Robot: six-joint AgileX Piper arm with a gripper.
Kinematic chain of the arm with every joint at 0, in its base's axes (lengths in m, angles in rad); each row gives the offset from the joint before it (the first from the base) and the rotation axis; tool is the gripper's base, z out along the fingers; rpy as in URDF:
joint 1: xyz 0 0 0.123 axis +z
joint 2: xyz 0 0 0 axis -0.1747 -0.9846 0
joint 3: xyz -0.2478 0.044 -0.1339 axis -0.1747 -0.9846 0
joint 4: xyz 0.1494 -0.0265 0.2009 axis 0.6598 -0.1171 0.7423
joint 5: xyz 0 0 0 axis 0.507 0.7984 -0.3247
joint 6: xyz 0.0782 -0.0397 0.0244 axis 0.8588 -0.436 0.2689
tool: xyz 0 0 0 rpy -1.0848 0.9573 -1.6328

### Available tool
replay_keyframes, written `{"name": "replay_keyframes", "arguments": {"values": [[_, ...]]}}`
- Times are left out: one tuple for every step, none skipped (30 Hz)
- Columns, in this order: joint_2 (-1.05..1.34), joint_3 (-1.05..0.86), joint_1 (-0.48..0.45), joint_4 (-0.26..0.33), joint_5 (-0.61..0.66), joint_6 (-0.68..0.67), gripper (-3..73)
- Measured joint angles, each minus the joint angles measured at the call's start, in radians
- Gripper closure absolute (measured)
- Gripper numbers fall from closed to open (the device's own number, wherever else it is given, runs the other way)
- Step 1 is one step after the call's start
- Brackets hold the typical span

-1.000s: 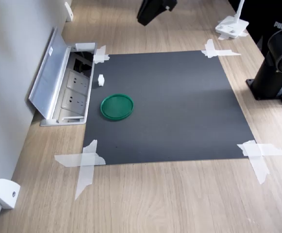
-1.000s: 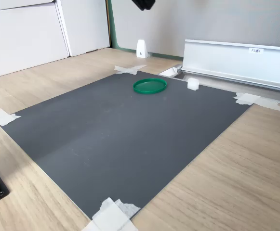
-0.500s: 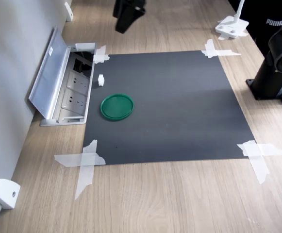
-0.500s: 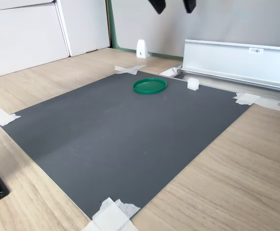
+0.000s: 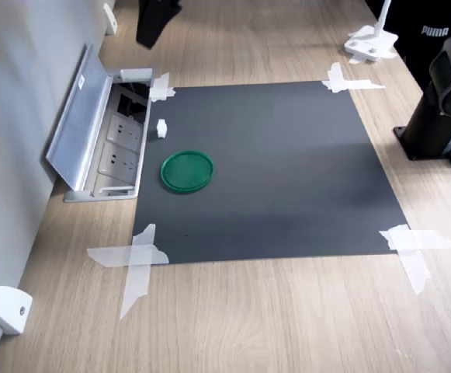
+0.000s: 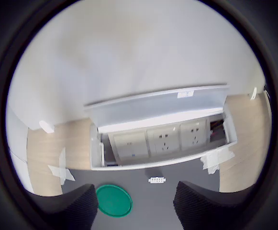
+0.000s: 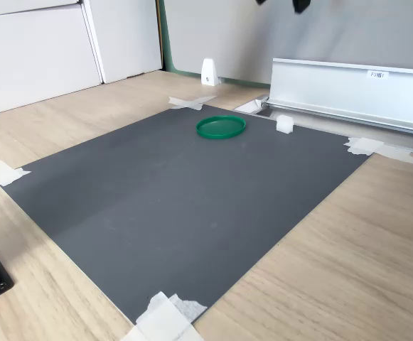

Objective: Grasp a white terminal and put it on the green lid.

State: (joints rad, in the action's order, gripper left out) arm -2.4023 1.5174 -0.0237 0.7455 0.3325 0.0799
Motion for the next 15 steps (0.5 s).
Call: {"name": "replay_keyframes", "arguments": {"values": [[-0.018, 0.019, 0.009, -0.013, 0.019, 0.001, 1.5], [-0.033, 0.037, 0.016, -0.025, 0.037, 0.001, 1.5], [-0.051, 0.060, 0.024, -0.040, 0.054, 0.002, 1.5], [-0.069, 0.085, 0.032, -0.055, 0.071, 0.002, 1.5], [-0.087, 0.109, 0.039, -0.068, 0.085, 0.004, 1.5], [-0.103, 0.133, 0.043, -0.075, 0.095, 0.006, 1.5], [-0.116, 0.154, 0.044, -0.083, 0.103, 0.012, 1.5], [-0.129, 0.174, 0.045, -0.091, 0.110, 0.014, 1.5], [-0.141, 0.190, 0.045, -0.099, 0.116, 0.015, 1.5], [-0.152, 0.202, 0.045, -0.105, 0.117, 0.017, 1.5], [-0.161, 0.209, 0.045, -0.110, 0.120, 0.017, 1.5], [-0.170, 0.213, 0.045, -0.117, 0.122, 0.017, 1.5], [-0.181, 0.217, 0.045, -0.122, 0.129, 0.017, 1.5], [-0.193, 0.218, 0.045, -0.125, 0.137, 0.017, 1.5], [-0.207, 0.219, 0.045, -0.126, 0.148, 0.017, 1.5]]}}
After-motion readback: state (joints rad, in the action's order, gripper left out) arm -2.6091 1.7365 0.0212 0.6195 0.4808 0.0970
